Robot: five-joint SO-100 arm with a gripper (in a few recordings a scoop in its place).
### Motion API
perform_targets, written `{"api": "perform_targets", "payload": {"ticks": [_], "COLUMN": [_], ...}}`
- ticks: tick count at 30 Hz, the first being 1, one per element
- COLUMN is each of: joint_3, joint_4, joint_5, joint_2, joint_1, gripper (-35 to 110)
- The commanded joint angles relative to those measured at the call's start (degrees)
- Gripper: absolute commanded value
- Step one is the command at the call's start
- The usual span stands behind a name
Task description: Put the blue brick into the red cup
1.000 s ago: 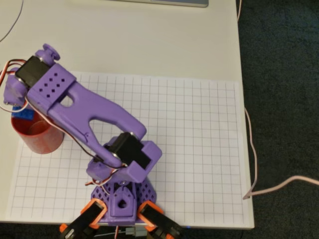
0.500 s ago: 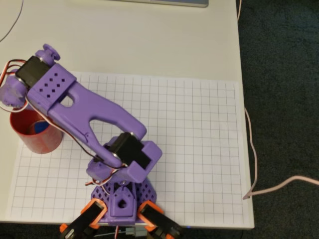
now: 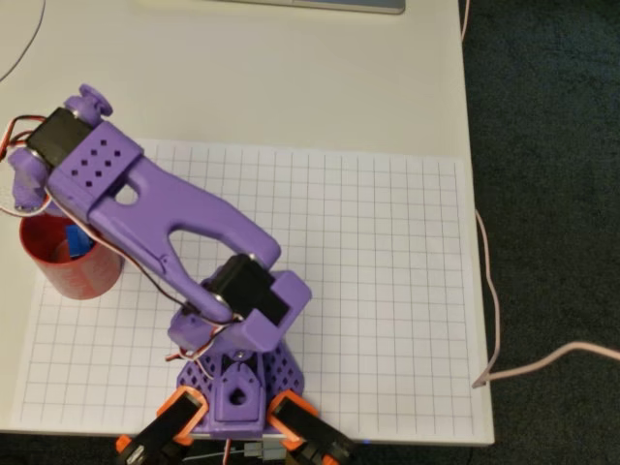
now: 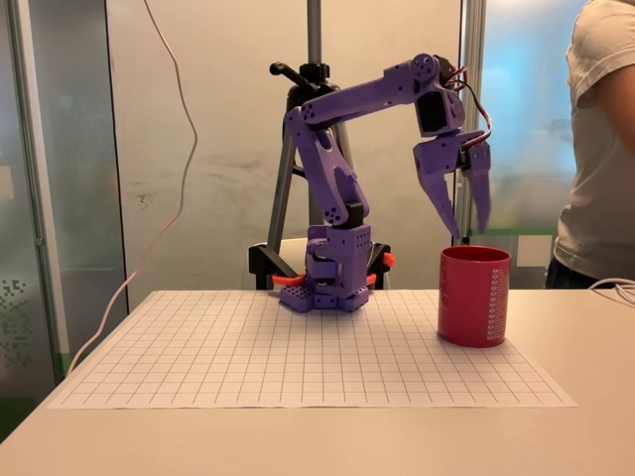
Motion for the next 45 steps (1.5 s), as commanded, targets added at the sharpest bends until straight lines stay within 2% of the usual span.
{"api": "perform_targets", "payload": {"ticks": [1, 10, 14, 18, 23, 27, 33, 39, 45], "joint_3": [-2.7, -3.3, -3.0, -1.6, -2.6, -5.5, -1.9, 3.6, 17.8], "joint_4": [0.5, -0.3, -4.0, -13.1, -23.4, -26.8, -28.6, -23.5, -21.4], "joint_5": [-1.1, -1.2, -0.5, 1.8, 12.7, 21.3, 22.7, 21.5, 21.6], "joint_2": [1.4, 1.3, 1.7, 2.0, 8.1, 14.6, 30.5, 50.5, 68.3], "joint_1": [-0.4, 0.1, 4.0, 15.7, 33.6, 50.4, 67.1, 68.9, 63.0], "gripper": [0, 0, 0, 0, 0, 0, 0, 0, 0]}}
